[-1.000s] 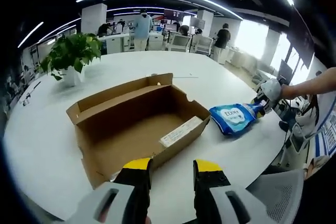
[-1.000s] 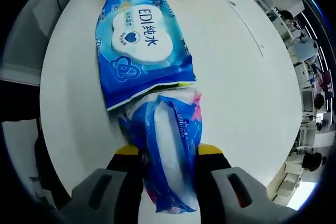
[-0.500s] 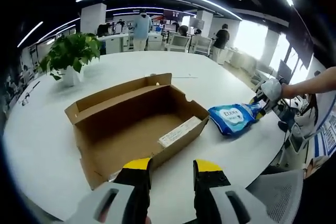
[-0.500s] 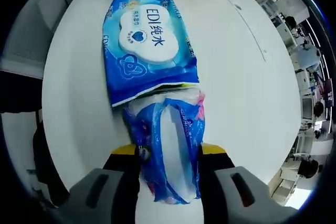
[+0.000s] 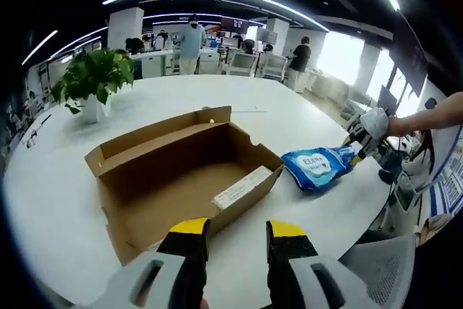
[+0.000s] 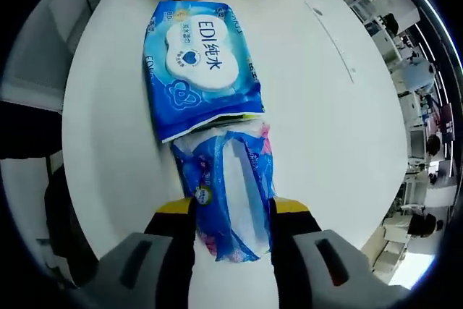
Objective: Operate the shoe box by opening the lid, removing the specified soft item, and placing it in the target area until the item is outside and the box remains undamaged.
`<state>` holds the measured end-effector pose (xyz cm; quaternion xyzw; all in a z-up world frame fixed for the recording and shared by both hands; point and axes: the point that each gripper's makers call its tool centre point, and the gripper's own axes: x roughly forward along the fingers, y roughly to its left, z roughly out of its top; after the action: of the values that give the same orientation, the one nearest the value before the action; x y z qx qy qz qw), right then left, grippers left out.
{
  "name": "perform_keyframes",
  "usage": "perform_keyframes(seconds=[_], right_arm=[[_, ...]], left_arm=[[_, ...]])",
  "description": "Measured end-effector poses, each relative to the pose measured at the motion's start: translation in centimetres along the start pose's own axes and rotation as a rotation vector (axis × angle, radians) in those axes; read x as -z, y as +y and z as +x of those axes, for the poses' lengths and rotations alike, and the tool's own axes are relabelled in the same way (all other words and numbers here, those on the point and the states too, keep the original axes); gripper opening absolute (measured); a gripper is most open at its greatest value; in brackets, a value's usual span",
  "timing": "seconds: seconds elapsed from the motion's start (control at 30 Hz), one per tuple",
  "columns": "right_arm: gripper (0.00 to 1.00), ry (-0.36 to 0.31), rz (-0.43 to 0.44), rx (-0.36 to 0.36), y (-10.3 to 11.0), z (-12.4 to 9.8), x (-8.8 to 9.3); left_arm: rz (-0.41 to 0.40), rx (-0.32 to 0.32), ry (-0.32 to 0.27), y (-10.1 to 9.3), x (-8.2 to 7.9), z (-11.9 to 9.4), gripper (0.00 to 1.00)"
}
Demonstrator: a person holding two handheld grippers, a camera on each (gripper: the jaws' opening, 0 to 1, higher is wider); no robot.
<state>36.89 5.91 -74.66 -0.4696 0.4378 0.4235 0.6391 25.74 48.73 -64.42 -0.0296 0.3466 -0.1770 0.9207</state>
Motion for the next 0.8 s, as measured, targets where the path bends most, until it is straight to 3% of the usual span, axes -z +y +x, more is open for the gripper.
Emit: perform_keyframes(seconds=[0.33,0.8], right_arm=[[0.35,0.024,0.031,0.033,0.6,-1.0,0.4],[0.34,-0.013,0.165,0.074,0.7,-2.4,-0.4]], left_arm=[[0.005,0.023,-0.017,-0.3,-0.1,-0.4,0.31],[-0.004,0.026,-0.031,1.0,0.6,-1.8,0.31]])
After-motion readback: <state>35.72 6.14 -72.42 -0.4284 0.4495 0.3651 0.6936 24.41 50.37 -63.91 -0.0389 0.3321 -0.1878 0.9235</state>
